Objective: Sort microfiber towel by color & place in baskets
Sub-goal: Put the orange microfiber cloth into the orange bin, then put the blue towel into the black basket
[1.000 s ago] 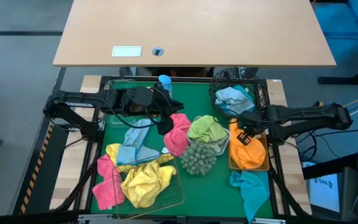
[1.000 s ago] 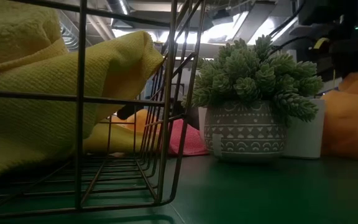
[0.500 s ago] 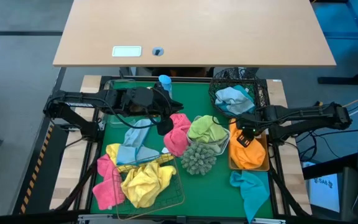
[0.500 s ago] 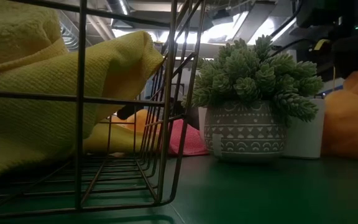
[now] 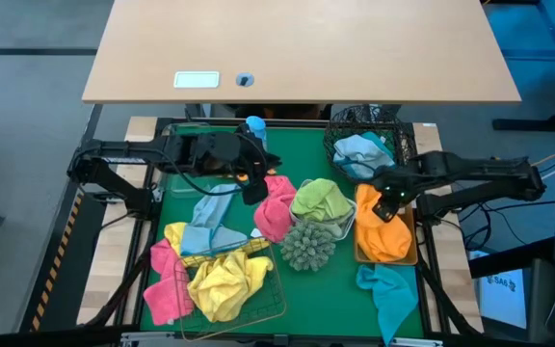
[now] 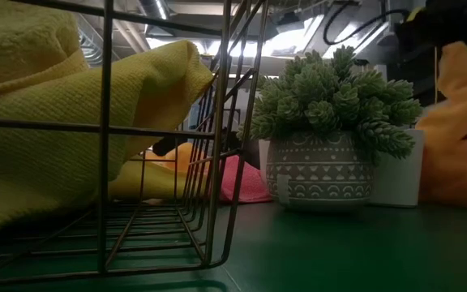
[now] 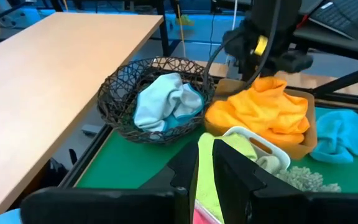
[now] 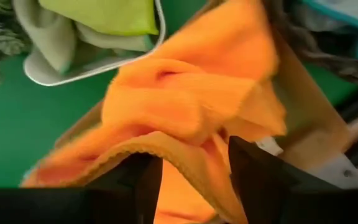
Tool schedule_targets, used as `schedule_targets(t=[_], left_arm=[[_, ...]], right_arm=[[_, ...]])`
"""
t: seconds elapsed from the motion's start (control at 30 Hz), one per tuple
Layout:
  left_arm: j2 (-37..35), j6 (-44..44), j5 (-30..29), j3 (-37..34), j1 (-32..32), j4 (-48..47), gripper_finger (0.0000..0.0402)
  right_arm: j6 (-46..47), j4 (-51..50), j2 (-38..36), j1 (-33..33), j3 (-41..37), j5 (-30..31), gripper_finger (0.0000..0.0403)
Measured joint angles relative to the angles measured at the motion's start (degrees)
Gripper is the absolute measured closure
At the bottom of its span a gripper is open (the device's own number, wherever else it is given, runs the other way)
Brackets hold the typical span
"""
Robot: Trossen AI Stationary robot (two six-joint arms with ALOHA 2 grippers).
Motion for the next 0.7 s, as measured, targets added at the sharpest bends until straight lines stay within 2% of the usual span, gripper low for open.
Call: schedule_targets(t=[0.2, 0.3, 0.5, 0.6, 0.7], left_arm=[[-0.02, -0.05, 0.00, 0.00, 0.16, -2.69, 0.0356], [-0.02, -0.07, 0.00, 0.00, -0.01, -4.33, 0.0356], [-0.02, -0.22, 0.02, 0.00, -0.01, -6.87, 0.0356], [-0.02, -0.52, 0.02, 0.00, -0.01, -7.69, 0.0356], [-0.02, -0.63, 0.02, 0.00, -0.01, -7.70, 0.0356]], right_arm=[[1.38, -9.83, -0.02, 0.00, 2.56, 5.07, 0.0220], [1.87, -8.69, -0.27, 0.00, 2.43, 4.72, 0.0220], [1.89, -4.93, -0.65, 0.07, 3.65, -3.49, 0.0220], [3.95, 2.52, -0.69, 0.92, 3.73, -9.26, 0.0220], [4.85, 12.10, -0.63, 4.65, 3.74, -11.56, 0.0220]])
